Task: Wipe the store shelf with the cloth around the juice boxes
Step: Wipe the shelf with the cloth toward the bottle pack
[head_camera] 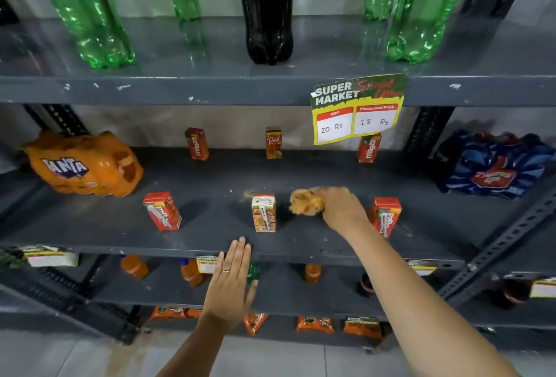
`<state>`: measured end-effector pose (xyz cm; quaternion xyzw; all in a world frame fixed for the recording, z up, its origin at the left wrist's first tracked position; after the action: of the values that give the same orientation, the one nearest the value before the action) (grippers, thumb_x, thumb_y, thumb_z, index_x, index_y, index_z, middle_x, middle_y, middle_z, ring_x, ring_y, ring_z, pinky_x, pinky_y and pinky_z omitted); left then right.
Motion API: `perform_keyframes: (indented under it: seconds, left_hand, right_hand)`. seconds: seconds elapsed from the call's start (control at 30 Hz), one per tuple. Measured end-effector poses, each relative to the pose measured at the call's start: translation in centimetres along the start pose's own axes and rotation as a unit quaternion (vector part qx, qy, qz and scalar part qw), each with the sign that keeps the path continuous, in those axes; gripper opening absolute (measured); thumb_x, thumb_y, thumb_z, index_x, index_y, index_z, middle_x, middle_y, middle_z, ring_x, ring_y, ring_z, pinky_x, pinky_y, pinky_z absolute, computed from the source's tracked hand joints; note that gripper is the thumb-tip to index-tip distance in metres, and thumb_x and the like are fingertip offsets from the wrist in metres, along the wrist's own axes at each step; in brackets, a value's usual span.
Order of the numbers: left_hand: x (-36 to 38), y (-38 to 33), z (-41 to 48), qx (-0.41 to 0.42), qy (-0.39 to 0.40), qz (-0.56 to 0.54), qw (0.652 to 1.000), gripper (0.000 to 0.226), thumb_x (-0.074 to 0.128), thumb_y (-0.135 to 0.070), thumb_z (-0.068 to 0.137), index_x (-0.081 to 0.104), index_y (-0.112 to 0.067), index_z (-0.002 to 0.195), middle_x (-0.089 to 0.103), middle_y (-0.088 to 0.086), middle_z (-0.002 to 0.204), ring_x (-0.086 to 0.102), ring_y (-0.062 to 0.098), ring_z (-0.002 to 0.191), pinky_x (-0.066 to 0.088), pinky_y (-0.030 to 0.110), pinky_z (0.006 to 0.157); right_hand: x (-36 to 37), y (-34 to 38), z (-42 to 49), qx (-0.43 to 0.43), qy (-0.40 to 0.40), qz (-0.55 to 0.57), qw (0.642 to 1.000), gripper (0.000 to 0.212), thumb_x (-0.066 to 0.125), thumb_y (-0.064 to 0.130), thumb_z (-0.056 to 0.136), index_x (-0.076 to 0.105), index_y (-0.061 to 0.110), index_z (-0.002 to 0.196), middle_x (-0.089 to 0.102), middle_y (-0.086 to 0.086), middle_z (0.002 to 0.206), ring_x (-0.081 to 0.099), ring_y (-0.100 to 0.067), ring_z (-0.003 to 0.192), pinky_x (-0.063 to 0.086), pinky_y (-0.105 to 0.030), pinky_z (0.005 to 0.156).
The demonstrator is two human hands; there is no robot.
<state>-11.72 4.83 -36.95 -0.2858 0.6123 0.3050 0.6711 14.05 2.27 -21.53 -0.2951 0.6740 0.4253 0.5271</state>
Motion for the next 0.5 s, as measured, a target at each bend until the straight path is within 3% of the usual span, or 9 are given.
perform_keyframes:
  seconds: [0.07,0.2,0.3,0.37,0.5]
  left_hand:
    - [-0.1,0.0,-0.1,0.009,-0.011,-0.007,1.0,0.061,0.011,-0.039,0.099,0.013,-0.009,0.152,0.011,0.008,0.16,0.01,0.026,0.148,0.004,0.039,0.116]
    - [-0.4,0.2,0.0,0.017,-0.031,-0.019,0.999,0.064,0.034,-0.022,0.092,0.013,-0.008,0.151,0.016,0.011,0.159,-0.001,0.023,0.148,0.003,0.038,0.116]
    - [-0.3,0.2,0.1,0.016,-0.023,-0.026,0.999,0.073,0.054,-0.014,0.089,0.016,-0.007,0.15,0.02,0.012,0.159,0.007,0.027,0.148,0.003,0.038,0.115]
    - [0.0,0.1,0.1,0.015,-0.018,-0.038,0.999,0.076,0.06,-0.014,0.086,0.019,-0.006,0.15,0.021,0.012,0.158,0.016,0.029,0.146,0.003,0.038,0.115]
    - [0.3,0.4,0.0,0.014,-0.034,-0.03,0.999,0.058,0.024,-0.028,0.096,0.018,-0.008,0.15,0.018,0.01,0.158,0.018,0.028,0.145,0.003,0.037,0.116]
  right_hand:
    - [1.7,0.4,1.4,-0.012,0.019,-0.04,0.999,0.039,0.043,0.003,0.092,0.06,0.012,0.126,0.065,-0.016,0.123,0.063,-0.034,0.111,0.053,-0.041,0.09]
    - [6.7,0.8,-0.6,-0.024,0.06,-0.134,0.989,0.045,0.04,0.001,0.093,0.053,0.011,0.135,0.052,-0.018,0.137,0.052,-0.036,0.124,0.048,-0.043,0.099]
    - [8.5,0.8,-5.1,-0.045,0.053,-0.116,0.991,0.047,0.046,0.002,0.09,0.054,0.015,0.135,0.048,-0.015,0.138,0.045,-0.037,0.126,0.048,-0.043,0.099]
    - [8.8,-0.4,-8.8,-0.044,0.064,-0.077,0.994,0.042,0.046,0.008,0.092,0.057,0.018,0.132,0.056,-0.008,0.132,0.052,-0.03,0.123,0.05,-0.038,0.096]
    - [5.5,-5.2,-13.9,0.019,0.061,0.062,0.996,0.039,0.055,0.012,0.09,0.069,0.041,0.112,0.071,0.013,0.111,0.067,-0.007,0.095,0.052,-0.024,0.087]
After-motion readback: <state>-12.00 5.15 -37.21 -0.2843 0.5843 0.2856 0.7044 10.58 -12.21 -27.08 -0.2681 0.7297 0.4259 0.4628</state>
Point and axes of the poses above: each hand's wrist, its own z-axis towards the middle knuckle, its own x-axis out of the palm, y = z × x, the point moved 5 cm from there along z, towards the middle knuckle
